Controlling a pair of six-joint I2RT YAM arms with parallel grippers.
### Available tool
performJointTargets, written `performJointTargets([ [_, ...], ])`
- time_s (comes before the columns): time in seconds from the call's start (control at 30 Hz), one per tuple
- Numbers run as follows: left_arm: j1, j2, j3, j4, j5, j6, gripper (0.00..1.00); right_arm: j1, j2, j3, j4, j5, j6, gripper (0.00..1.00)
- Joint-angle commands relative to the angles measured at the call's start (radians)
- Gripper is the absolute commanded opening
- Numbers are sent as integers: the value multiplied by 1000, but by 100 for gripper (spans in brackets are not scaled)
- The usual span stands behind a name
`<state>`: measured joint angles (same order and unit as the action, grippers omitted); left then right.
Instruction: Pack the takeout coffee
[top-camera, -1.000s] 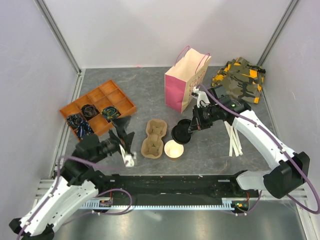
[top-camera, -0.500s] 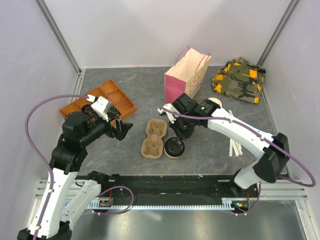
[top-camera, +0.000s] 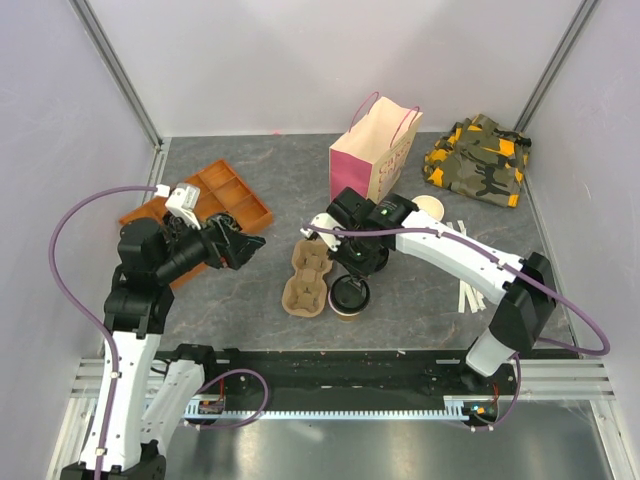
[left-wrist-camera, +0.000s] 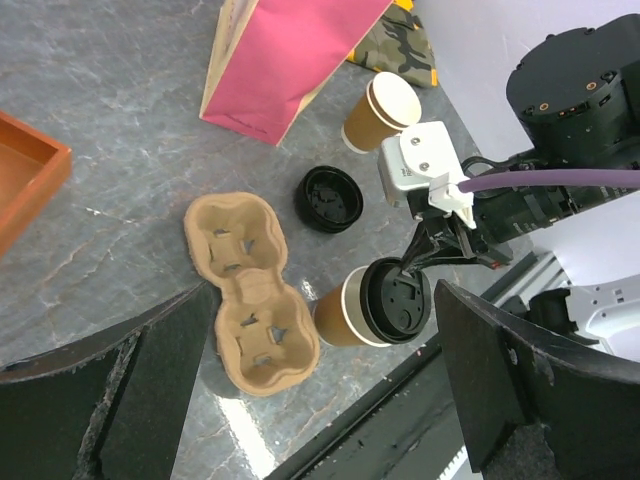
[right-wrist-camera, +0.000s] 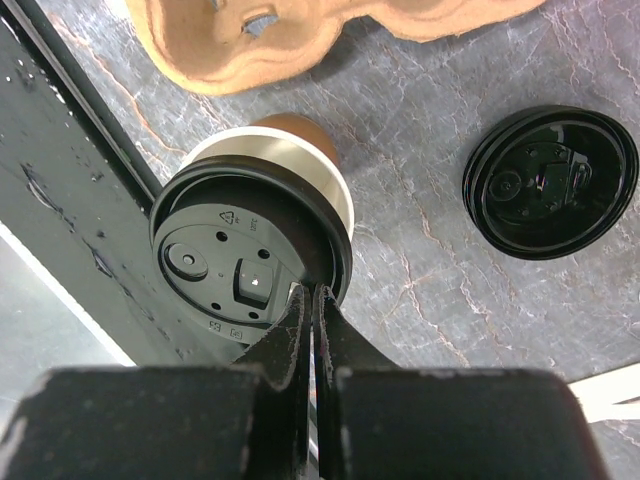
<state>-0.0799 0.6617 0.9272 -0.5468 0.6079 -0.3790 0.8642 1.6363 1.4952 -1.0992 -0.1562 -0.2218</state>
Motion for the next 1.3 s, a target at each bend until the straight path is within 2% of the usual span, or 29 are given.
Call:
performJointTargets([
  [0.0, 6, 22, -7, 57, 53, -60, 100, 7, 16, 40, -13, 12, -30, 0],
  [0.27, 6, 39, -25, 97, 66, -101, 100, 7, 28, 39, 19, -2, -33, 0],
  [1.27, 6, 76, -2, 113, 85, -107, 100, 7, 40, -30, 55, -36, -57, 0],
])
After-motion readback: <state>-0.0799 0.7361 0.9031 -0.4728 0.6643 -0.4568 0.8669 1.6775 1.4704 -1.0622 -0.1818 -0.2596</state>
